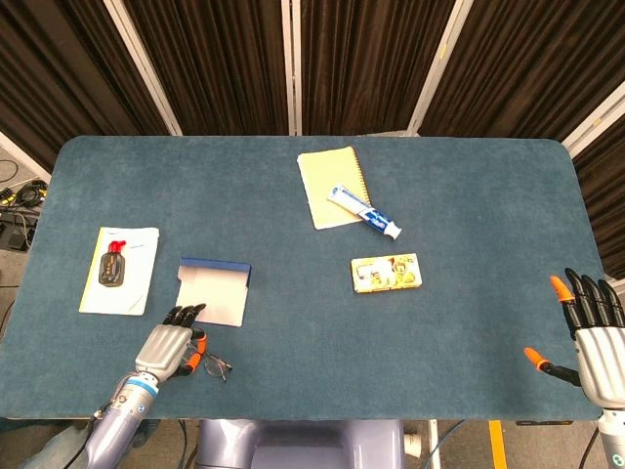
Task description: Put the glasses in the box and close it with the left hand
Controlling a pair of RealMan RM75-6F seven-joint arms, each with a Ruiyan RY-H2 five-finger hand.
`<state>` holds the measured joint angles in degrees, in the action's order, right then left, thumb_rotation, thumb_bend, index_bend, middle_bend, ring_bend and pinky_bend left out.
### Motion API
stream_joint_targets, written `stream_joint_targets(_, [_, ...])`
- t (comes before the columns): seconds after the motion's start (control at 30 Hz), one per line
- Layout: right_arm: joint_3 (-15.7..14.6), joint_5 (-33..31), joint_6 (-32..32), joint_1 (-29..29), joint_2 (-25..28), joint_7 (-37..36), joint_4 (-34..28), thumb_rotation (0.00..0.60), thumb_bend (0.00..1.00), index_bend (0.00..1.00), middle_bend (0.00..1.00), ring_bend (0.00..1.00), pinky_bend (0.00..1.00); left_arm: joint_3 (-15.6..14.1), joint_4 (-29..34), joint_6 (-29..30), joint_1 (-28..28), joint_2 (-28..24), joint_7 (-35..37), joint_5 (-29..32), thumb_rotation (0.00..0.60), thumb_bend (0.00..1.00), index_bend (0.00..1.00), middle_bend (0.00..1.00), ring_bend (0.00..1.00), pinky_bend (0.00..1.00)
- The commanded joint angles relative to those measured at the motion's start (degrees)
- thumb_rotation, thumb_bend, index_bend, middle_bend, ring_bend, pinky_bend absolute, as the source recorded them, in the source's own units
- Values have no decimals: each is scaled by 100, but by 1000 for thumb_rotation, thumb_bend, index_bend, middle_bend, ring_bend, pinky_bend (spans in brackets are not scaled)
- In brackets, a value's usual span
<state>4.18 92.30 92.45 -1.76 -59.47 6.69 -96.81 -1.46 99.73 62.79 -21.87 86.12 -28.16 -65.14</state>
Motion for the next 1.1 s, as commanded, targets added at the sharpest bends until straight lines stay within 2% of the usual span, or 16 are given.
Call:
stream_joint_targets(0.03, [0,-3,-4,-2,-2,6,0,600,0,0,0,0,0,14,42,23,-12,-37,15,-20,600,493,609,0,0,0])
stream_joint_targets(0.17, [-1,-6,-12,-4,-4,8,-1,600,0,0,0,0,0,46,113,54,-38,-92,2,-24,600,494,610,0,0,0])
stream_joint_targets(0.33, [0,-13,-14,-4,-12,20,0,600,0,0,0,0,0,225,337,62,-142,-235,8,64,600,494,611,0,0,0])
stream_joint_targets(0.5, [4,-42,-40,-10,-20,40,3,600,0,0,0,0,0,530,430,57,-355,-293,-192,344,600,493,612,0,0,0])
stream_joint_targets(0.6, [24,-90,-78,-29,-31,60,10,600,0,0,0,0,0,842,394,-60,-599,-305,-296,680,600,493,612,0,0,0])
stream_joint_targets(0.7, [41,-141,-113,-45,-50,91,36,600,0,0,0,0,0,1134,205,-305,-881,-337,-279,1019,600,489,615,0,0,0])
stream_joint_targets(0.83, [64,-211,-160,-65,-64,93,58,600,0,0,0,0,0,1361,-259,-578,-1183,-280,-229,1420,600,489,624,0,0,0])
stream_joint_targets(1.1, [96,-310,-224,-94,-79,88,88,600,0,0,0,0,0,1406,-1002,-1128,-1488,-161,259,1618,600,467,624,0,0,0])
